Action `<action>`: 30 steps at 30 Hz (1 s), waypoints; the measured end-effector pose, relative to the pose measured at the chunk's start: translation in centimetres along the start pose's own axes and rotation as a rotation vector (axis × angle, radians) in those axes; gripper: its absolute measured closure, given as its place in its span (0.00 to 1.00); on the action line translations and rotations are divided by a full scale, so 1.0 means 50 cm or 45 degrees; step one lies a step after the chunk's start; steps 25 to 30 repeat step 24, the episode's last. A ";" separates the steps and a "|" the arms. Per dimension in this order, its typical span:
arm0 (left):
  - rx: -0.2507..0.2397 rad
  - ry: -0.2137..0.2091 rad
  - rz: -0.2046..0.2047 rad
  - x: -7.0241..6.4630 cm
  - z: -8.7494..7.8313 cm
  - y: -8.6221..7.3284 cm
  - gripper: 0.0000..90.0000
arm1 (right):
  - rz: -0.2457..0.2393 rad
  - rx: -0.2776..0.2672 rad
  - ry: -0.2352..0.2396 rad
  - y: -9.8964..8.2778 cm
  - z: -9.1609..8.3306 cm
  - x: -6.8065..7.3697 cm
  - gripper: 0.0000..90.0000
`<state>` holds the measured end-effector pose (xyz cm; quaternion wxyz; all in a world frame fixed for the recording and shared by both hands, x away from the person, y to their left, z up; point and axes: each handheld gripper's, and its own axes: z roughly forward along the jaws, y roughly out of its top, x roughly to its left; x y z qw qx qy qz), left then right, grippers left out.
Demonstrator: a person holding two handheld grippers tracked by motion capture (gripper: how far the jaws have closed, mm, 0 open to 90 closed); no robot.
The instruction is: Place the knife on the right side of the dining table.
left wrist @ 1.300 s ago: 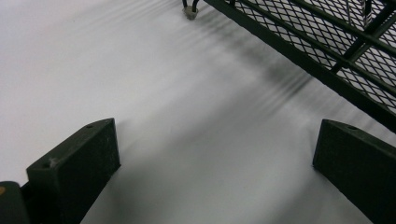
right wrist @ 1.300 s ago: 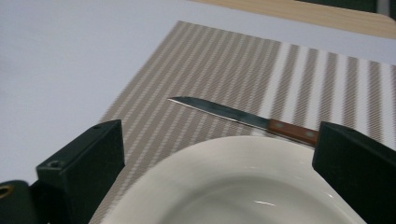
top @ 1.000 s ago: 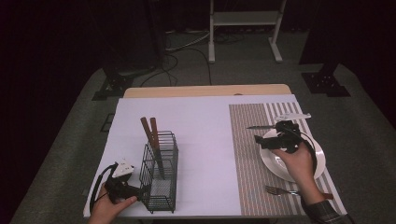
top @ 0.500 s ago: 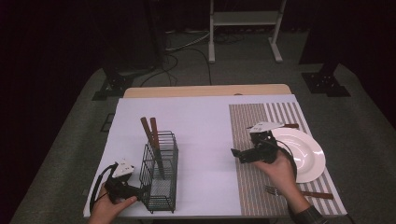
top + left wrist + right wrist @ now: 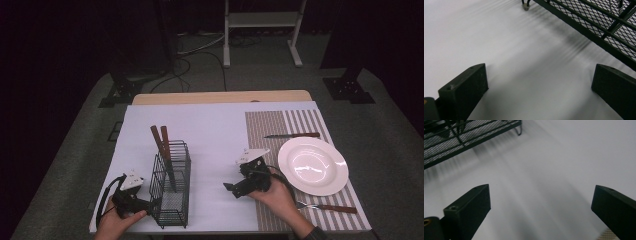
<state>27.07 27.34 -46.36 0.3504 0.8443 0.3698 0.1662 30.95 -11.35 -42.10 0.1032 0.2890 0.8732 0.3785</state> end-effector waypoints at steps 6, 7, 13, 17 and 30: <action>-0.001 0.001 0.000 0.000 0.000 0.000 0.00 | -0.088 0.076 0.053 -0.009 0.043 0.042 0.02; -0.002 0.001 0.000 0.000 0.000 0.000 0.00 | -0.125 0.098 0.060 -0.013 0.057 0.056 0.02; -0.003 0.001 0.000 0.000 0.000 0.000 0.00 | -0.205 0.160 0.064 -0.024 0.084 0.081 0.01; -0.002 0.001 0.000 0.000 0.000 0.000 0.00 | -0.161 0.156 0.078 -0.027 0.086 0.076 0.00; 0.002 0.000 -0.001 0.000 0.000 0.000 0.00 | -0.150 0.132 0.082 -0.031 0.086 0.076 0.00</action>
